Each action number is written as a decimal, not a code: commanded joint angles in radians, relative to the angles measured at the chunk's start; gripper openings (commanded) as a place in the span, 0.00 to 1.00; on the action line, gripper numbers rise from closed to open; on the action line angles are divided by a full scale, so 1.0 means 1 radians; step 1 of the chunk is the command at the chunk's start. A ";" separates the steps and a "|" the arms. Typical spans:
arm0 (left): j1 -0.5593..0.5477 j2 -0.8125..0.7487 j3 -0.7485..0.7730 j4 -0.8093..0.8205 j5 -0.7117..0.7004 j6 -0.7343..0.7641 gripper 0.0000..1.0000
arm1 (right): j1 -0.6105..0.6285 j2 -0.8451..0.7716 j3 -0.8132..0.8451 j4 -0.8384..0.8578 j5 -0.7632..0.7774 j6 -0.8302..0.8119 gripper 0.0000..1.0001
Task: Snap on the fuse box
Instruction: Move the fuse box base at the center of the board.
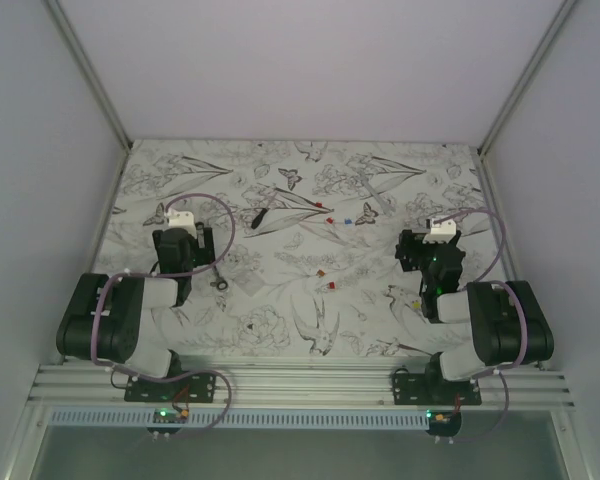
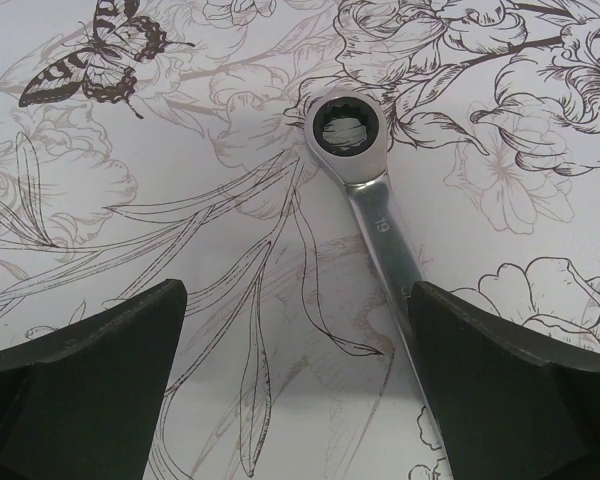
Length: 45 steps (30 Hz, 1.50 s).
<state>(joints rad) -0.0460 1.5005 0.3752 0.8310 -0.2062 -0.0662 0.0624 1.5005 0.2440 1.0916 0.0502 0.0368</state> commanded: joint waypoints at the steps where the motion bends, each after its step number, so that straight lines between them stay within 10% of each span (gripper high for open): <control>1: 0.001 0.006 -0.004 0.013 0.015 0.005 1.00 | -0.009 -0.002 0.018 0.027 -0.005 -0.012 1.00; 13: 0.001 -0.006 -0.001 0.006 0.030 0.017 1.00 | -0.010 -0.031 0.048 -0.051 -0.011 -0.017 1.00; 23: -0.006 -0.352 0.129 -0.534 -0.055 -0.146 1.00 | -0.007 -0.225 0.258 -0.659 -0.037 0.082 0.99; 32: -0.011 -0.533 0.178 -0.816 0.184 -0.354 1.00 | -0.009 -0.213 0.377 -1.056 -0.020 0.210 0.96; 45: -0.083 -0.567 0.183 -0.892 0.358 -0.435 1.00 | -0.026 -0.008 0.483 -1.112 0.031 0.209 0.68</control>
<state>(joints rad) -0.1020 0.9478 0.5564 -0.0086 0.0944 -0.4728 0.0479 1.4559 0.6743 0.0059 0.0513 0.2432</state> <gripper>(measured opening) 0.997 0.722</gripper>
